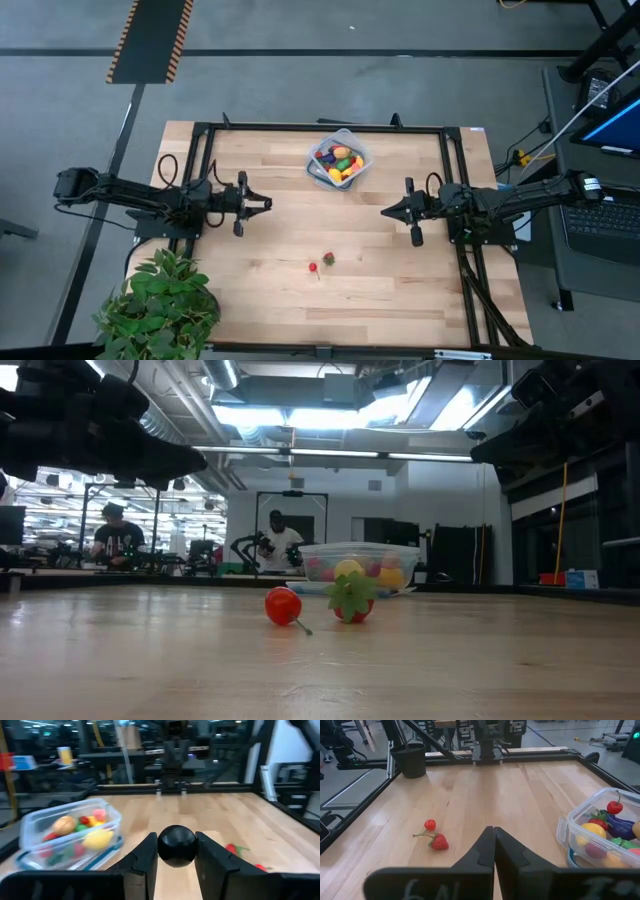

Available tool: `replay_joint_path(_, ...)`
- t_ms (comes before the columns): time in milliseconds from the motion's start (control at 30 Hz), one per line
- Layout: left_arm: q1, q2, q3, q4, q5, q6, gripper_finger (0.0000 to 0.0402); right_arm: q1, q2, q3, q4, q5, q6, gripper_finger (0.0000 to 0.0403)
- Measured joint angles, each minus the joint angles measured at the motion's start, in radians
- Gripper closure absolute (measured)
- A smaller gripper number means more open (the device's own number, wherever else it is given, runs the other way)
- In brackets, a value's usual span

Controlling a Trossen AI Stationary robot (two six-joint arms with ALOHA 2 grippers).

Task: Pick and placing Produce into tupperware
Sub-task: Put the black cherry into the transparent container

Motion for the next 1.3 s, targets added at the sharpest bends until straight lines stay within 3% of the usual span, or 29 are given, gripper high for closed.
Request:
replay_joint_path(133,0.000,0.005,0.016,-0.031,-0.093,-0.023,0.0306,0.000,0.000,0.000,0.000,0.000,0.000,0.0397)
replay_joint_path(300,0.000,0.062,0.120,-0.208,-0.160,-0.019,0.0306,0.000,0.000,0.000,0.000,0.001,0.000,0.0397)
replay_joint_path(400,0.000,0.142,0.200,-0.296,-0.189,0.003,0.0306,0.000,0.000,0.000,0.000,0.001,0.000,0.0397)
replay_joint_path(633,0.043,0.396,0.373,-0.308,-0.203,0.115,0.0306,0.000,0.000,0.000,0.000,0.001,-0.001,0.0397)
replay_joint_path(933,0.168,0.682,0.643,-0.363,0.004,0.267,0.0306,0.000,0.000,0.000,0.000,0.001,-0.001,0.0397)
replay_joint_path(1133,0.243,0.832,0.877,-0.583,0.136,0.355,0.0306,0.000,0.000,0.000,0.000,0.001,-0.004,0.0397)
replay_joint_path(1300,0.297,0.935,1.046,-0.751,0.187,0.443,0.0306,0.000,0.000,0.000,-0.001,0.001,-0.004,0.0397)
